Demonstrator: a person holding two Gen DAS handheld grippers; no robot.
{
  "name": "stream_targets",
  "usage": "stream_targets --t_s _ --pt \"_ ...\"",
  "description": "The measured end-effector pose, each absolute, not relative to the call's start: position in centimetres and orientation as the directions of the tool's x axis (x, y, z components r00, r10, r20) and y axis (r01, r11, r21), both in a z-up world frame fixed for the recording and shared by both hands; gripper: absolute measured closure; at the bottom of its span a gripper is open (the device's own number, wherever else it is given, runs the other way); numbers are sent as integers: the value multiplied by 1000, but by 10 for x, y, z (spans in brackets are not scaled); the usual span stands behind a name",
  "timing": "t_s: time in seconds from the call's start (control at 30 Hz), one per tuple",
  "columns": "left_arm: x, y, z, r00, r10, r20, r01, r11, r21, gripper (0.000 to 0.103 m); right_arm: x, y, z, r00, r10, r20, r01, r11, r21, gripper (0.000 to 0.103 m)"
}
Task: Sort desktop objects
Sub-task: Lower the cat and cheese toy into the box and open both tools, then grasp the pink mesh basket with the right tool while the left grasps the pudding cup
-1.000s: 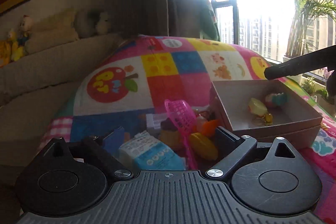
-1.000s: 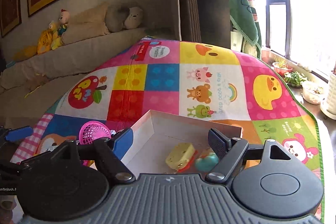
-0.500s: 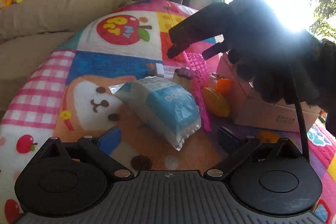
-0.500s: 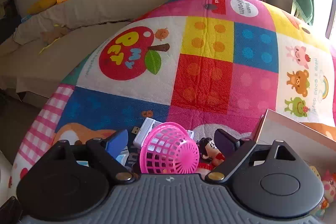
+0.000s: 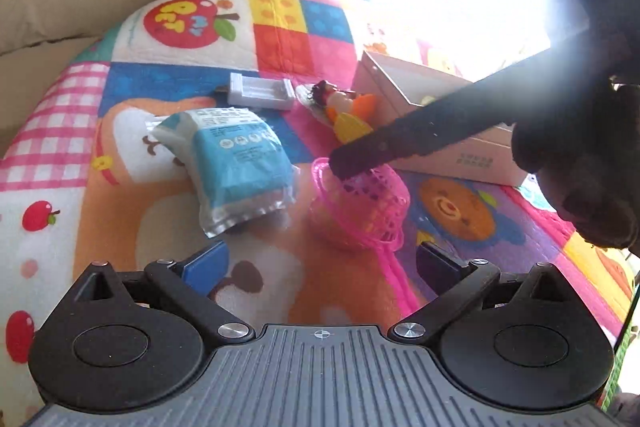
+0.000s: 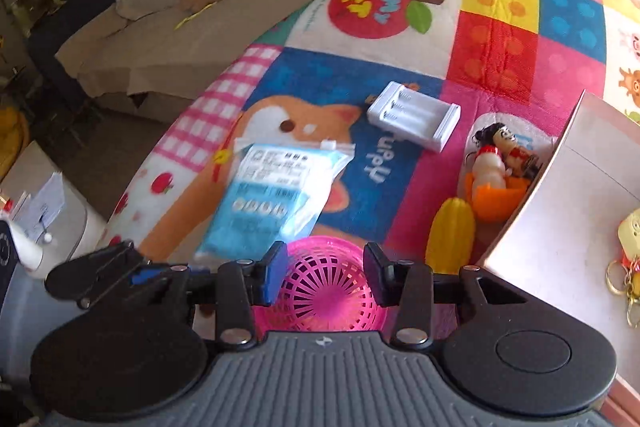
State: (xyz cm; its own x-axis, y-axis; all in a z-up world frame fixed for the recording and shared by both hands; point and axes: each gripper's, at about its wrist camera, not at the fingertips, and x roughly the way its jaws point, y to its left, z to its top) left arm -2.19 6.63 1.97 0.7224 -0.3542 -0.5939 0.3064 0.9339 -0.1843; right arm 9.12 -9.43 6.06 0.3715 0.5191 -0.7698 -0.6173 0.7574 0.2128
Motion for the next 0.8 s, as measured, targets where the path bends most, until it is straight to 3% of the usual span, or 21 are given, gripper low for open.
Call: stream_targets --t_s 0.07,0.13,0.27,0.5,0.53,0.7,0.8 --pt "-33 61 21 731 -336 -594 290 941 -176 0 64 -106 62 426 510 -748 -638 755 152 60" --pt "-42 58 23 730 -332 -598 280 943 -181 0 40 -120 63 515 481 -710 -626 776 72 48" --pt "-56 51 29 743 -281 -607 282 955 -96 0 15 -146 58 546 515 -661 -585 799 139 32" --pt "-72 41 33 733 -247 -634 299 954 -25 0 30 -130 19 515 553 -655 -531 806 263 31" --pt "-72 41 33 731 -251 -634 301 953 -30 0 29 -130 21 524 553 -648 -527 808 263 40" --pt "-56 34 28 727 -251 -640 287 957 -50 0 7 -166 56 612 566 -552 -510 816 272 41" --pt "-41 27 28 739 -258 -622 275 959 -71 0 -4 -195 66 648 512 -564 -452 854 257 41"
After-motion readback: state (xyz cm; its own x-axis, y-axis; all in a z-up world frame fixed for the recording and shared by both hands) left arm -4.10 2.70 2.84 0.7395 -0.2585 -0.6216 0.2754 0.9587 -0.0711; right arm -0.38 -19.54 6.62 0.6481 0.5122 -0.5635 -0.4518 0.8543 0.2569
